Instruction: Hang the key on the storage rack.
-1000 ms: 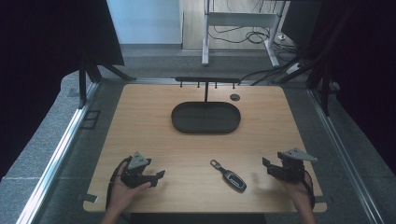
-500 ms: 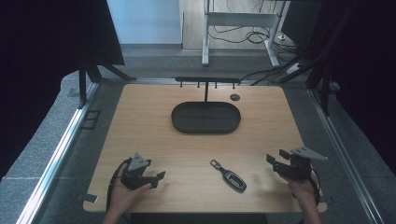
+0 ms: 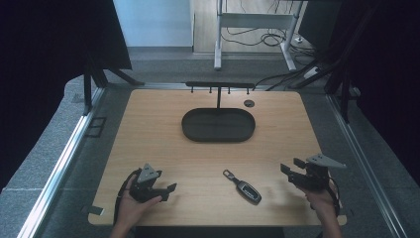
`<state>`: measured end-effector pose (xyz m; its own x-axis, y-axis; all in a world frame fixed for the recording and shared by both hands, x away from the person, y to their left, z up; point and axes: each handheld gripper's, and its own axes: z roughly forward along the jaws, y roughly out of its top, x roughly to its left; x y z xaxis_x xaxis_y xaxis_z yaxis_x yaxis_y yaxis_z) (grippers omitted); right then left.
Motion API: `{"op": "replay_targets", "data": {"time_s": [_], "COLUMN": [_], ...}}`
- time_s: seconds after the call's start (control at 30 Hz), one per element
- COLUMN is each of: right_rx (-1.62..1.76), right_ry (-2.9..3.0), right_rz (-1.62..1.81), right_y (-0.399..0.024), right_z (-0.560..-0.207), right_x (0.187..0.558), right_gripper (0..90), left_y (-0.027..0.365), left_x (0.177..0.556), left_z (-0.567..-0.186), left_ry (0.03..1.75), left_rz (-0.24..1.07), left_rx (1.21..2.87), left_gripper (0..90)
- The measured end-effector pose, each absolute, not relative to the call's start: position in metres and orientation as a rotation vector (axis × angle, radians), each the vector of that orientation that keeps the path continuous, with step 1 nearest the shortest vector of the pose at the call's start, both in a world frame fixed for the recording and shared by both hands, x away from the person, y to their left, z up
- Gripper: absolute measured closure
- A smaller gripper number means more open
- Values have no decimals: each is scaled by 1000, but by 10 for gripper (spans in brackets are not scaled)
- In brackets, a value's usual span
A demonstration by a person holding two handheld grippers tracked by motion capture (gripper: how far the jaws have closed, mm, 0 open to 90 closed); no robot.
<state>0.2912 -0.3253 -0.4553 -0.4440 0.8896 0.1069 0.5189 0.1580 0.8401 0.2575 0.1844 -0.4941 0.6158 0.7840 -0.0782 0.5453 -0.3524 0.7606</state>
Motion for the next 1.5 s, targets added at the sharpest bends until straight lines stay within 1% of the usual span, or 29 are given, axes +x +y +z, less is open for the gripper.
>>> {"op": "replay_targets", "data": {"time_s": [0.33,0.5,0.7,1.1,1.2,1.5], "right_rx": [1257,1227,1169,1123,1118,1058], "right_ry": [2062,2126,2210,2303,2335,2413], "right_rz": [1222,1222,1196,1158,1139,1103], "right_y": [-315,-306,-294,-272,-266,-249], "right_z": [-435,-424,-407,-401,-399,-394], "right_x": [289,292,297,308,311,316], "right_gripper": [404,423,444,477,493,506], "left_y": [190,197,193,197,196,195], "left_x": [255,256,255,255,254,253], "left_z": [-490,-487,-488,-487,-486,-486], "left_ry": [1064,1095,1084,1079,1069,1059], "left_rz": [406,412,404,400,370,383], "left_rx": [2038,2016,2025,2025,2010,2019], "left_gripper": [253,256,256,256,256,255]}}
